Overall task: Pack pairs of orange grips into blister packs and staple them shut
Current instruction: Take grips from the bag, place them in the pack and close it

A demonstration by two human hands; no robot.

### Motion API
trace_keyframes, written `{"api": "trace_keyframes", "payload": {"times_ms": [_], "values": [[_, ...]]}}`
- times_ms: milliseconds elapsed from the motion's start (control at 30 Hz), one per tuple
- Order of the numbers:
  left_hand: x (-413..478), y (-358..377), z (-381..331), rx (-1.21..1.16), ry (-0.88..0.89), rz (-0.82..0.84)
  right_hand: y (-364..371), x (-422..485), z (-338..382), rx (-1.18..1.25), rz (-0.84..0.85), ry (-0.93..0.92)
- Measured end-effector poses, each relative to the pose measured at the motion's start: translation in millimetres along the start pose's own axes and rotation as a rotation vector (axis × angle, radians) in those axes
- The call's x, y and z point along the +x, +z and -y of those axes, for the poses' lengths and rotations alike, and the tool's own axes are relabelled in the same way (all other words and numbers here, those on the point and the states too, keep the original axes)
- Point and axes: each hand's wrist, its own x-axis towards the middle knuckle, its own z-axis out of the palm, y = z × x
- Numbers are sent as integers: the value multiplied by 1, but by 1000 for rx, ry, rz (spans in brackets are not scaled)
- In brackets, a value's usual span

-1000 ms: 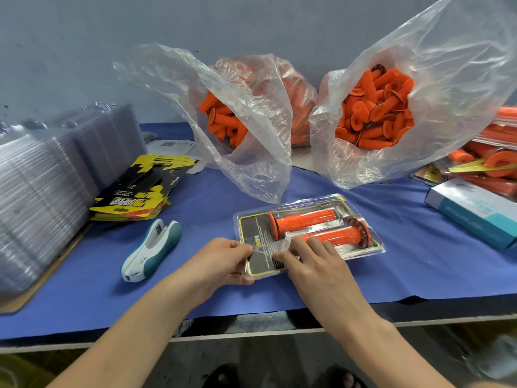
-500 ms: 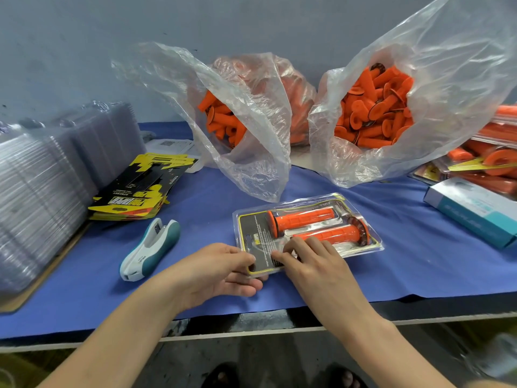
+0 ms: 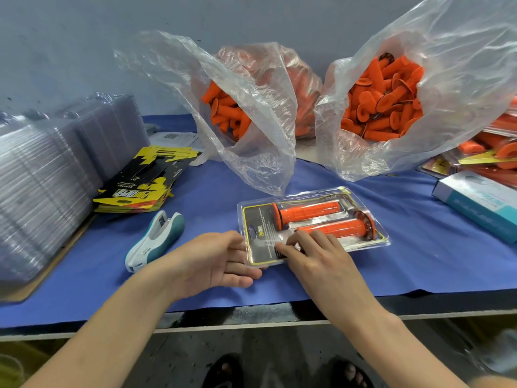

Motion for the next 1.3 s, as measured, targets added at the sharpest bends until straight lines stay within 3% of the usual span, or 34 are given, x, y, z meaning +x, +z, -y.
{"api": "trace_keyframes", "payload": {"times_ms": [300,900,1300], "values": [[-1,-3,2,112,48,62,0,-2,-2,18,7,-3],[1,-16,7,-37,74,114,4,0,0,77,-157,25],[0,-14,1,-66,72,294,3,0,4,143,-204,102]]}}
